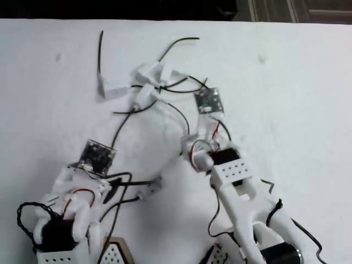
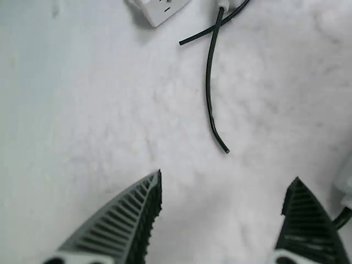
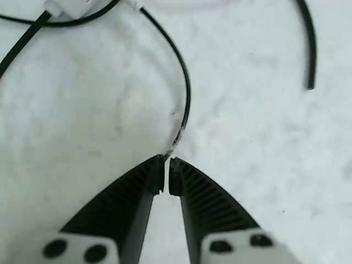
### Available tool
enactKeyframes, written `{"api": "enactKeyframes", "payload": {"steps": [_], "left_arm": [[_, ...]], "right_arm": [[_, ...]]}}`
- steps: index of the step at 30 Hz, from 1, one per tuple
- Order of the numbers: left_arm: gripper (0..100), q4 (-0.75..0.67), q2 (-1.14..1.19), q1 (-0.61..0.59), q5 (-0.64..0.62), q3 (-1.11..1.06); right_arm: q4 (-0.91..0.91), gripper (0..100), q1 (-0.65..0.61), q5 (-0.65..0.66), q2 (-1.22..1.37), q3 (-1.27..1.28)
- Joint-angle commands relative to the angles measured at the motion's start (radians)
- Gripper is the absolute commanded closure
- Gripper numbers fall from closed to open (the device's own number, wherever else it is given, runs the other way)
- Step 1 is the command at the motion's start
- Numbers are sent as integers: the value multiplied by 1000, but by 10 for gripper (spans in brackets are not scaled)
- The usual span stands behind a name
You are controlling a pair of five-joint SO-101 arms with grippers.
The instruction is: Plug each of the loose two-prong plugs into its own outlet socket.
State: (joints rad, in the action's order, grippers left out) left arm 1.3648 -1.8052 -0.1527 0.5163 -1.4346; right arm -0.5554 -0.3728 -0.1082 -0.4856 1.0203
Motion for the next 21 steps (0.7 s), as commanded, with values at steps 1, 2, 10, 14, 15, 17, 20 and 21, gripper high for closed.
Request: {"api": "enactKeyframes", "payload": {"steps": [1, 2, 10, 14, 15, 17, 20, 21], "left_arm": [[644, -32, 166, 87, 8, 63], [644, -44, 214, 111, 6, 74], [645, -95, 581, 357, -63, 222], [645, -193, 714, 430, -63, 219], [645, -222, 743, 433, -63, 219], [645, -281, 800, 437, -63, 219], [645, -359, 888, 438, -61, 219], [645, -382, 920, 440, -60, 219]], "right_arm": [[35, 981, 25, -9, 2, -12], [36, 981, 30, -9, 2, -12], [42, 981, 74, -9, 2, -12], [68, 981, 101, -9, 4, -12], [68, 981, 107, -9, 4, -12], [68, 981, 108, -9, 4, -12], [68, 981, 108, -9, 4, -12], [68, 981, 107, -9, 4, -12]]}}
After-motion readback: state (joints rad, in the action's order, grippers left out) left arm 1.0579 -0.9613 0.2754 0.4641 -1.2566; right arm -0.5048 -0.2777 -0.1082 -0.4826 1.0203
